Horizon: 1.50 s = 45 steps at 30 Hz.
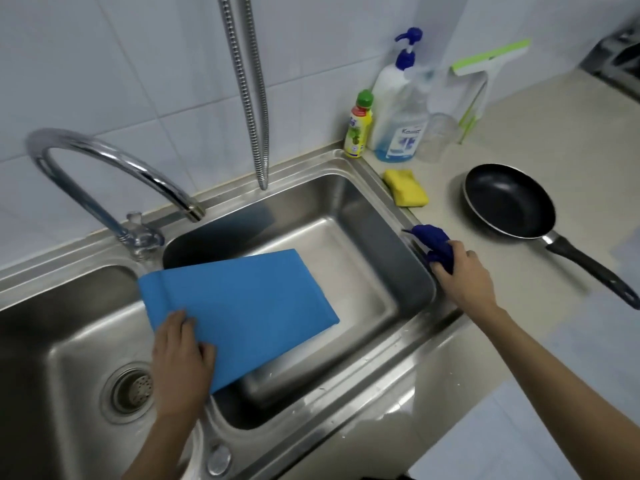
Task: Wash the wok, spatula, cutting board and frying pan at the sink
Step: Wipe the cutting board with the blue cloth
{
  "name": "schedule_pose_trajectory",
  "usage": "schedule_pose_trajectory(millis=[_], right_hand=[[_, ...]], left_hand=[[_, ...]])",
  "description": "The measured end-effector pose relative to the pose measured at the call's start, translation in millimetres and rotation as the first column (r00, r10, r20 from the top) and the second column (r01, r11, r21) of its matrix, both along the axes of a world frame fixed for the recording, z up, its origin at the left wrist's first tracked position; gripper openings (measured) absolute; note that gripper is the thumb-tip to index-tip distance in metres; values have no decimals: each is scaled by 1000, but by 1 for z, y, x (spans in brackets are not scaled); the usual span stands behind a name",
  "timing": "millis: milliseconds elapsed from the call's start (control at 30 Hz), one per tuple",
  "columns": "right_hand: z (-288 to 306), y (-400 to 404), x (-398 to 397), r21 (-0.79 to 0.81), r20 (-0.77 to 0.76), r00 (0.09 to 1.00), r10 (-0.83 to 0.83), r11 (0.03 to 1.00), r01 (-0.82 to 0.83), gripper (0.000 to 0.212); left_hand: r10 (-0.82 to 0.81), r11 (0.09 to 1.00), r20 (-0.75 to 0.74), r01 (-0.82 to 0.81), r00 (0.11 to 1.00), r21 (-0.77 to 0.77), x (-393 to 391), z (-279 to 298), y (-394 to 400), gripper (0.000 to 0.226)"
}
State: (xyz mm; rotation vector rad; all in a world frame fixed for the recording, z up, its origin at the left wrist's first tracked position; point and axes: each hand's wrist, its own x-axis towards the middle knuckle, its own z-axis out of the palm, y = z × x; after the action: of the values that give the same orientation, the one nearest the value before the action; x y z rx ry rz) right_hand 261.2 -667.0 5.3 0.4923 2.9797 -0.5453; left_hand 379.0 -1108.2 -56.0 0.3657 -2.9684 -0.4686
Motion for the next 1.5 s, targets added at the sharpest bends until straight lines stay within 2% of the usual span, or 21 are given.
schedule_pose_trajectory(millis=[33, 67, 100, 133, 167, 200, 300, 367, 467, 533, 600, 667, 733, 933, 1100, 1233, 1333, 1500], right_hand=[[4, -14, 8, -166, -20, 1000, -7, 986, 3, 42], [9, -33, 18, -385, -22, 999, -28, 923, 17, 38], [9, -55, 29, -594, 23, 999, -48, 803, 52, 38], [7, -80, 41, -736, 99, 994, -37, 670, 98, 41], [2, -107, 53, -800, 148, 989, 2, 589, 118, 47], [-7, -135, 63, -812, 167, 985, 51, 574, 108, 52], [-32, -223, 88, -814, 198, 972, 128, 573, 91, 53], [-38, -278, 95, -756, 182, 961, 206, 655, 3, 50], [-41, -332, 100, -497, 82, 942, 325, 833, -244, 55], [-53, -345, 104, -310, -61, 932, 358, 881, -358, 57], [-65, -351, 106, -304, -144, 916, 376, 864, -402, 66], [-69, -357, 104, -414, -153, 891, 426, 791, -450, 71], [-70, -362, 106, -486, -174, 877, 448, 736, -472, 67], [-82, -361, 108, -524, -231, 891, 391, 722, -453, 53], [-89, -361, 106, -527, -267, 898, 350, 727, -440, 48], [-92, -363, 105, -548, -292, 907, 304, 725, -418, 46], [-95, -361, 106, -541, -320, 892, 318, 712, -448, 43], [-102, -355, 98, -446, -344, 858, 382, 737, -507, 42]], left_hand=[[-1, 999, -4, 1, 1000, 41, 1, 0, -1, 51], [3, 996, -14, -2, 1000, 93, 1, 0, -2, 51], [9, 989, -27, -5, 1000, 146, 2, 0, -4, 51], [13, 982, -36, -6, 999, 188, 3, -1, -6, 52], [13, 976, -43, -4, 999, 217, 5, -3, -11, 51], [10, 972, -49, 2, 999, 236, 6, -3, -15, 51], [-15, 964, -58, 30, 998, 265, 8, -4, -21, 49], [-25, 959, -77, 46, 997, 279, 8, -4, -21, 46], [1, 941, -80, 26, 997, 338, 8, -4, -21, 43], [52, 920, -72, -19, 996, 392, 10, -3, -19, 47], [79, 911, -64, -46, 995, 410, 11, -2, -16, 49], [93, 914, -41, -69, 995, 399, 10, -3, -16, 47], [104, 920, -12, -92, 995, 382, 7, -4, -17, 45], [77, 959, 34, -83, 996, 270, -2, 1, -7, 65], [65, 986, 38, -70, 997, 149, -5, -8, -10, 62], [93, 983, 3, -92, 996, 161, -13, -16, -14, 62], [138, 976, -17, -133, 990, 174, -15, -18, -13, 62], [155, 985, 5, -155, 988, 70, -18, -19, -11, 53]])
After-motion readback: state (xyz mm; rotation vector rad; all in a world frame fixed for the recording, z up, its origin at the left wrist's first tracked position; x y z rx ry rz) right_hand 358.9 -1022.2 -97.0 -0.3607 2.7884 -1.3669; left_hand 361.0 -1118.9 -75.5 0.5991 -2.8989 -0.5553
